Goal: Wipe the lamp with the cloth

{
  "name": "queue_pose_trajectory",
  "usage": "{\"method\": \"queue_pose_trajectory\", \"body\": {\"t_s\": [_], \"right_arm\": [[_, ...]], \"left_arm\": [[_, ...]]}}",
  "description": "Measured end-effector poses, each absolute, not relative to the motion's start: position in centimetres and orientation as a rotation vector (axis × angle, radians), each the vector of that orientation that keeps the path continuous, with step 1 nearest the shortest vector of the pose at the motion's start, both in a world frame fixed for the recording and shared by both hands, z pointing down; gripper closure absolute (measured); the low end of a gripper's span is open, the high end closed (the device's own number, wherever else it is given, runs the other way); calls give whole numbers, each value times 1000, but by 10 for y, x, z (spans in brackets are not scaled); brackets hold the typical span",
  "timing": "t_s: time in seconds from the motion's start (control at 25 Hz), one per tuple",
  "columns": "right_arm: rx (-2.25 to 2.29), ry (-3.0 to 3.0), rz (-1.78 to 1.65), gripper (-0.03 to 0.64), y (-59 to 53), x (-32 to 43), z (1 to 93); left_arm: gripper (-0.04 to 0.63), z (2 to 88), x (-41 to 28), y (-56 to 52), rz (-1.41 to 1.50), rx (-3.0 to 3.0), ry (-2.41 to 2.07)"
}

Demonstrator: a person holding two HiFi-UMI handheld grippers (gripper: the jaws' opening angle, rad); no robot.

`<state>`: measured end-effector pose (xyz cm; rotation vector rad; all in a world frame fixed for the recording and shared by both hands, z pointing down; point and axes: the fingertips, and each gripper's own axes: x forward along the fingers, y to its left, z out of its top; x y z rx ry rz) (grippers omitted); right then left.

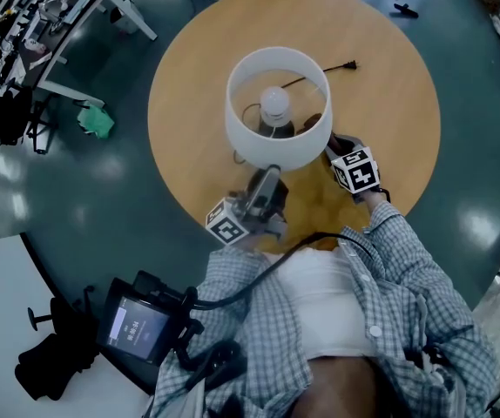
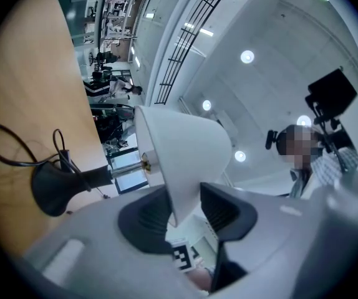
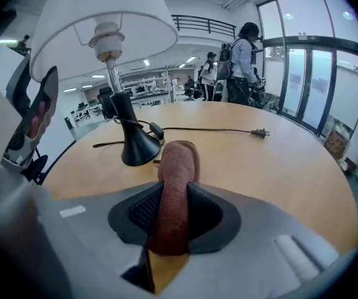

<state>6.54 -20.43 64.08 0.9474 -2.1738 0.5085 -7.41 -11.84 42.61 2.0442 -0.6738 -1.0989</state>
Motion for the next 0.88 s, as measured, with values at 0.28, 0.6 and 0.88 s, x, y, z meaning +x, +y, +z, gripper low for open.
{"method": "queue_pose_trajectory", "body": {"t_s": [0.28, 0.6, 0.88], "right_arm": [[1178, -2392, 514, 517, -225, 108, 548], [978, -2900, 311, 517, -288, 45, 357], [709, -2932, 363, 517, -301, 3, 371]], "left_arm": [[456, 425, -79, -114, -1102, 2047, -678], [456, 427, -80, -117, -1098, 2042, -688], [456, 431, -78, -120, -1098, 2051, -707]]}}
